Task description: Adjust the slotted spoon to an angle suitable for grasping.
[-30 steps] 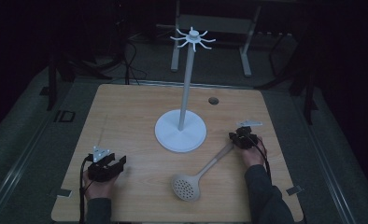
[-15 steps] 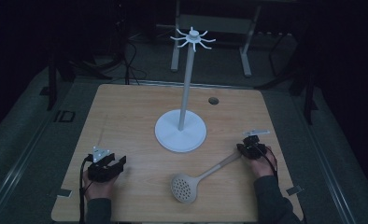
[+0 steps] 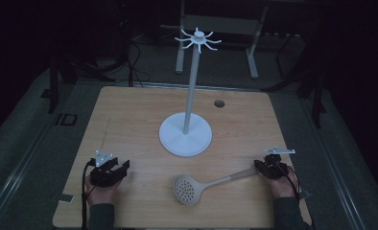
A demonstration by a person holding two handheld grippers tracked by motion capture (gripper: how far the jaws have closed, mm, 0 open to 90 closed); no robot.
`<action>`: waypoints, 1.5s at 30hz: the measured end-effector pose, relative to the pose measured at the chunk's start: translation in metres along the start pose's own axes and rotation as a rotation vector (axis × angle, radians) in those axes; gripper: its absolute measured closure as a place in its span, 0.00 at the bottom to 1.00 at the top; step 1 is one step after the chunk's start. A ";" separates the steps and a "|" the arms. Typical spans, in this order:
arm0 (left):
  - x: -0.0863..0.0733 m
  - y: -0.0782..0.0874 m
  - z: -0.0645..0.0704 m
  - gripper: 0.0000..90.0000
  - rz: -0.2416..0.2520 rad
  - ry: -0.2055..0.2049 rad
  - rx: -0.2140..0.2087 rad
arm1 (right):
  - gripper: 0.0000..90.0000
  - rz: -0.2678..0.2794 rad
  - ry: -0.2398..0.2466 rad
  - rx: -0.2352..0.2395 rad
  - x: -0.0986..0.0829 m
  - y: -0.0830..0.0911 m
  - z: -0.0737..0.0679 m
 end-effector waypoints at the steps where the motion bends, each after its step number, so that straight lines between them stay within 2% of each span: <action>1: 0.000 0.000 -0.001 0.53 0.001 -0.002 0.002 | 1.00 0.007 -0.003 -0.002 -0.001 0.001 0.001; 7: 0.000 0.001 -0.002 0.53 0.004 0.006 0.000 | 1.00 0.021 0.009 -0.015 -0.009 0.009 0.002; 16: 0.000 0.002 -0.003 0.53 0.007 0.009 -0.001 | 1.00 0.035 -0.038 -0.013 -0.022 0.019 0.006; 19: 0.001 0.002 -0.002 0.54 0.008 0.010 -0.001 | 1.00 0.042 -0.056 -0.019 -0.025 0.020 0.003; 22: 0.001 0.002 -0.002 0.54 0.011 0.009 -0.003 | 1.00 0.049 -0.067 0.005 -0.026 0.018 -0.003; 27: 0.002 0.004 -0.001 0.54 0.017 0.009 -0.005 | 1.00 0.037 -0.014 0.032 -0.018 0.004 -0.026; 28: 0.002 0.004 -0.001 0.54 0.017 0.009 -0.005 | 1.00 0.037 -0.014 0.032 -0.018 0.004 -0.026; 30: 0.003 0.005 -0.002 0.54 0.019 0.012 -0.011 | 1.00 0.029 0.022 0.047 -0.013 -0.007 -0.041; 36: 0.005 0.009 0.000 0.53 0.032 -0.002 -0.035 | 1.00 0.024 0.070 0.082 -0.007 -0.022 -0.067; 40: 0.006 0.010 0.004 0.54 0.037 -0.020 -0.041 | 1.00 0.019 0.113 0.115 -0.004 -0.029 -0.078; 42: 0.005 0.009 0.005 0.53 0.034 -0.026 -0.042 | 1.00 0.020 0.129 0.110 -0.004 -0.030 -0.080; 45: 0.006 0.011 0.004 0.54 0.037 -0.025 -0.045 | 1.00 0.038 0.121 0.125 -0.004 -0.029 -0.077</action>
Point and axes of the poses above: each handheld gripper's, and its own axes: y roughly backward along the jaws, x roughly out of its top, z roughly to its right, the point moved 2 cm from there along -y, roughly forward along the jaws, and after that the axes turned 14 degrees about x, right-handed, at the moved point
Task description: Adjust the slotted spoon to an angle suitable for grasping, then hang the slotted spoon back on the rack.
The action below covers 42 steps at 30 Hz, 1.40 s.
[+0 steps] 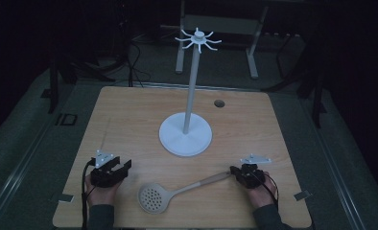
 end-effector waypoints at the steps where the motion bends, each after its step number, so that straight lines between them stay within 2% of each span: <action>1: 0.000 0.001 0.000 0.54 0.003 0.000 -0.002 | 0.98 0.007 0.004 -0.012 0.000 0.002 0.001; 4: 0.001 0.001 0.000 0.53 0.004 -0.009 -0.003 | 0.96 0.035 0.003 -0.020 0.001 0.006 0.003; 7: 0.002 0.003 0.003 0.54 0.011 -0.016 -0.018 | 0.91 0.095 0.003 -0.044 0.001 0.016 0.011; 13: 0.008 0.009 0.011 0.53 0.031 -0.046 -0.038 | 0.82 0.144 -0.013 -0.064 0.001 0.026 0.020; 15: 0.012 0.014 0.016 0.53 0.038 -0.061 -0.064 | 0.77 0.163 -0.022 -0.078 0.000 0.030 0.025; 16: 0.012 0.014 0.016 0.53 0.038 -0.061 -0.064 | 0.77 0.163 -0.022 -0.078 0.000 0.030 0.025; 17: 0.016 0.018 0.022 0.53 0.047 -0.073 -0.088 | 0.74 0.181 -0.029 -0.085 -0.001 0.034 0.027; 19: 0.019 0.022 0.028 0.54 0.054 -0.096 -0.104 | 0.71 0.190 -0.025 -0.093 -0.002 0.037 0.028; 21: 0.020 0.023 0.031 0.53 0.058 -0.102 -0.114 | 0.69 0.197 -0.028 -0.104 -0.004 0.041 0.029; 26: 0.030 0.033 0.047 0.54 0.065 -0.163 -0.156 | 0.66 0.219 -0.031 -0.144 -0.006 0.048 0.034; 31: 0.038 0.038 0.055 0.54 0.077 -0.182 -0.184 | 0.66 0.225 -0.028 -0.165 -0.008 0.052 0.036; 33: 0.042 0.040 0.060 0.55 0.080 -0.195 -0.195 | 0.64 0.230 -0.025 -0.195 -0.008 0.056 0.036; 36: 0.049 0.040 0.070 0.56 0.083 -0.220 -0.216 | 0.63 0.236 -0.028 -0.203 -0.009 0.057 0.035; 38: 0.049 0.040 0.070 0.56 0.083 -0.220 -0.216 | 0.63 0.238 -0.031 -0.201 -0.009 0.058 0.035; 42: 0.059 0.039 0.086 0.56 0.068 -0.259 -0.249 | 0.61 0.242 -0.036 -0.200 -0.010 0.057 0.036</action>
Point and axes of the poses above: each handheld gripper's, and its own axes: y roughly backward along the jaws, x roughly out of its top, z roughly to its right, the point moved 2 cm from there along -y, roughly forward along the jaws, and after that the axes turned 14 degrees about x, right-handed, at the moved point
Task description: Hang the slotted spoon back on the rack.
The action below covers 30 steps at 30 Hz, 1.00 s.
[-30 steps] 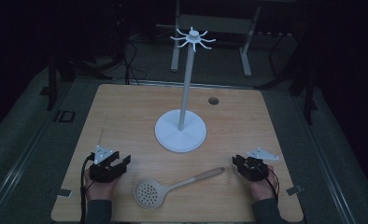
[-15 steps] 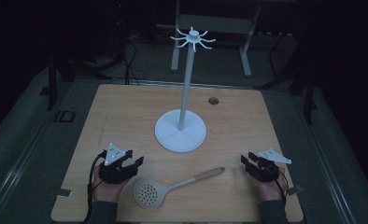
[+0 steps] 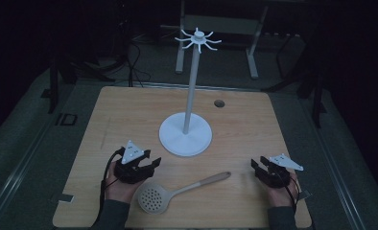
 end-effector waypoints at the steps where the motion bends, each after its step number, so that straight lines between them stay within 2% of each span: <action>1: 0.003 -0.001 0.003 0.56 -0.004 -0.010 -0.006 | 0.60 0.000 0.000 0.002 0.000 0.000 0.000; 7: 0.016 -0.007 0.019 0.56 -0.026 -0.062 -0.056 | 0.60 0.000 0.004 -0.003 0.001 0.000 0.002; 13: 0.026 -0.014 0.029 0.57 -0.056 -0.099 -0.101 | 0.60 0.007 -0.004 -0.012 0.001 0.003 0.006; 19: 0.032 -0.021 0.039 0.57 -0.088 -0.151 -0.124 | 0.59 0.010 -0.010 -0.005 0.001 0.003 0.007; 25: 0.041 -0.024 0.053 0.60 -0.117 -0.231 -0.158 | 0.59 0.011 -0.009 -0.003 0.001 0.002 0.008; 26: 0.041 -0.024 0.053 0.60 -0.117 -0.231 -0.158 | 0.59 0.011 -0.009 -0.003 0.001 0.002 0.008; 27: 0.046 -0.027 0.061 0.61 -0.132 -0.265 -0.177 | 0.58 0.012 -0.014 -0.003 0.001 0.002 0.008; 30: 0.049 -0.030 0.068 0.61 -0.146 -0.288 -0.193 | 0.58 0.013 -0.016 0.000 0.001 0.002 0.008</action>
Point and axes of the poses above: each handheld gripper's, and its own axes: y roughly backward along the jaws, x roughly out of its top, z roughly to its right, the point moved 2 cm from there along -y, roughly forward along the jaws, and after that the axes turned 14 degrees about x, right-handed, at the moved point
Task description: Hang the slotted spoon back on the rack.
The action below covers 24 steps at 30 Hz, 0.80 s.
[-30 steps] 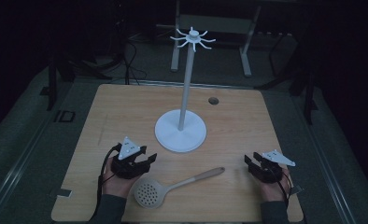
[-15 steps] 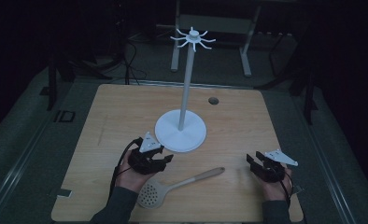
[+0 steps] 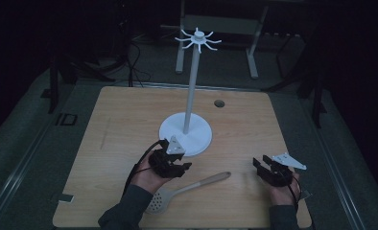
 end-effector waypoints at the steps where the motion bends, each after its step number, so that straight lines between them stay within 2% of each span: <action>1: 0.002 -0.002 0.002 0.61 -0.007 -0.013 -0.007 | 0.58 0.000 0.000 0.000 0.000 0.000 0.000; 15: 0.020 -0.029 0.027 0.62 -0.130 -0.160 -0.060 | 0.58 0.002 -0.004 0.003 -0.001 0.000 0.001; 24: 0.024 -0.045 0.039 0.62 -0.212 -0.220 -0.088 | 0.58 0.002 -0.006 0.004 -0.001 0.000 0.002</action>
Point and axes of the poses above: each handheld gripper's, and its own axes: y roughly backward along the jaws, x roughly out of its top, z roughly to its right, the point moved 2 cm from there along -y, roughly forward along the jaws, and after that the axes turned 14 degrees about x, right-handed, at the moved point
